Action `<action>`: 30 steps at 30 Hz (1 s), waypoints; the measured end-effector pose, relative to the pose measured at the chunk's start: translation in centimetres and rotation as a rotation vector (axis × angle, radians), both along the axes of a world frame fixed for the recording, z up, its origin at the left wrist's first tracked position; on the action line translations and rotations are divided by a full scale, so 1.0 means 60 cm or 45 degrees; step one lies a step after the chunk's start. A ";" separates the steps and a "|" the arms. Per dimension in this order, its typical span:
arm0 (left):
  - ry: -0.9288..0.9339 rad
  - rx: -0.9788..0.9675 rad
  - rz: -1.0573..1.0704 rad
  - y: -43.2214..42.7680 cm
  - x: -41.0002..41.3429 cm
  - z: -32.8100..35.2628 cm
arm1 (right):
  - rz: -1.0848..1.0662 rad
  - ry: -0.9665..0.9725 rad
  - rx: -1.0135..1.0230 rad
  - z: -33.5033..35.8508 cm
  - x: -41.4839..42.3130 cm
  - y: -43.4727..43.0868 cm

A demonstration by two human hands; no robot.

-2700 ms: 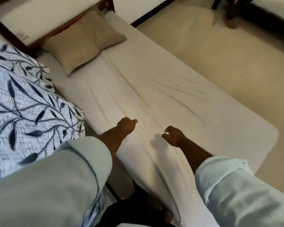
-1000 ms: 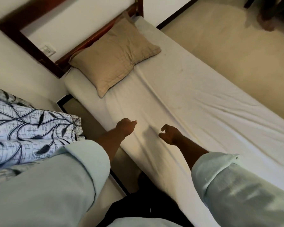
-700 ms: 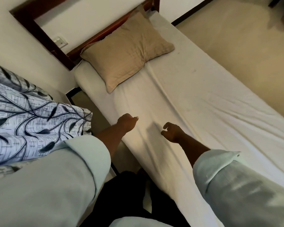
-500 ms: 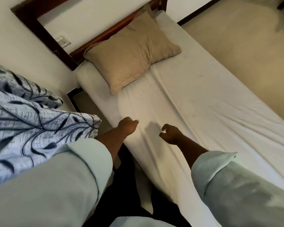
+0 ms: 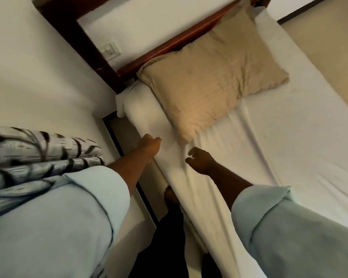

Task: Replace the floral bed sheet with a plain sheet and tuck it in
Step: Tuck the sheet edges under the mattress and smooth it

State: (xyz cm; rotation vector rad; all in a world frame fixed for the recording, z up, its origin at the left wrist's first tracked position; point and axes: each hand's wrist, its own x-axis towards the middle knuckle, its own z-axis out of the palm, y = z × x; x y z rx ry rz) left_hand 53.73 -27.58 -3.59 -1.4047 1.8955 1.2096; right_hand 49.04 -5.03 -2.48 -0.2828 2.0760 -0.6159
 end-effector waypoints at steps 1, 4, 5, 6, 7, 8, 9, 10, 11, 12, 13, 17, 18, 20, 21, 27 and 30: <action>-0.002 0.001 0.031 -0.038 -0.006 -0.028 | 0.022 -0.002 -0.015 -0.018 -0.004 -0.034; 0.019 0.002 0.068 -0.112 -0.019 -0.093 | 0.033 -0.004 -0.048 -0.060 -0.013 -0.100; 0.026 -0.002 0.084 -0.126 -0.024 -0.102 | 0.032 0.005 -0.073 -0.072 -0.016 -0.118; 0.028 -0.001 0.102 -0.142 -0.030 -0.119 | 0.045 0.016 -0.090 -0.090 -0.022 -0.139; 0.016 -0.003 0.105 -0.154 -0.037 -0.129 | 0.073 0.034 -0.095 -0.107 -0.028 -0.158; 0.009 -0.008 0.105 -0.163 -0.044 -0.139 | 0.104 0.048 -0.096 -0.121 -0.035 -0.174; -0.003 -0.006 0.102 -0.170 -0.048 -0.150 | 0.130 0.062 -0.087 -0.130 -0.044 -0.188; -0.007 -0.007 0.113 -0.179 -0.054 -0.167 | 0.155 0.083 -0.071 -0.138 -0.054 -0.205; -0.007 0.001 0.152 -0.191 -0.058 -0.185 | 0.181 0.102 -0.054 -0.151 -0.065 -0.226; 0.004 0.007 0.201 -0.199 -0.062 -0.201 | 0.198 0.124 -0.052 -0.160 -0.074 -0.244; 0.002 0.018 0.259 -0.208 -0.065 -0.217 | 0.220 0.141 -0.060 -0.170 -0.082 -0.263; -0.011 0.035 0.394 -0.237 -0.075 -0.264 | 0.289 0.310 -0.043 -0.205 -0.110 -0.325; -0.004 0.053 0.413 -0.243 -0.075 -0.280 | 0.289 0.365 -0.029 -0.211 -0.116 -0.335; 0.033 0.091 0.445 -0.257 -0.071 -0.310 | 0.292 0.432 0.044 -0.216 -0.128 -0.361; 0.054 0.092 0.446 -0.263 -0.070 -0.319 | 0.322 0.457 0.093 -0.219 -0.133 -0.375; 0.289 -0.242 0.196 -0.257 -0.058 -0.300 | 0.704 0.477 0.207 -0.243 -0.144 -0.415; 0.337 -0.341 0.124 -0.264 -0.040 -0.312 | 0.753 0.500 0.150 -0.240 -0.139 -0.425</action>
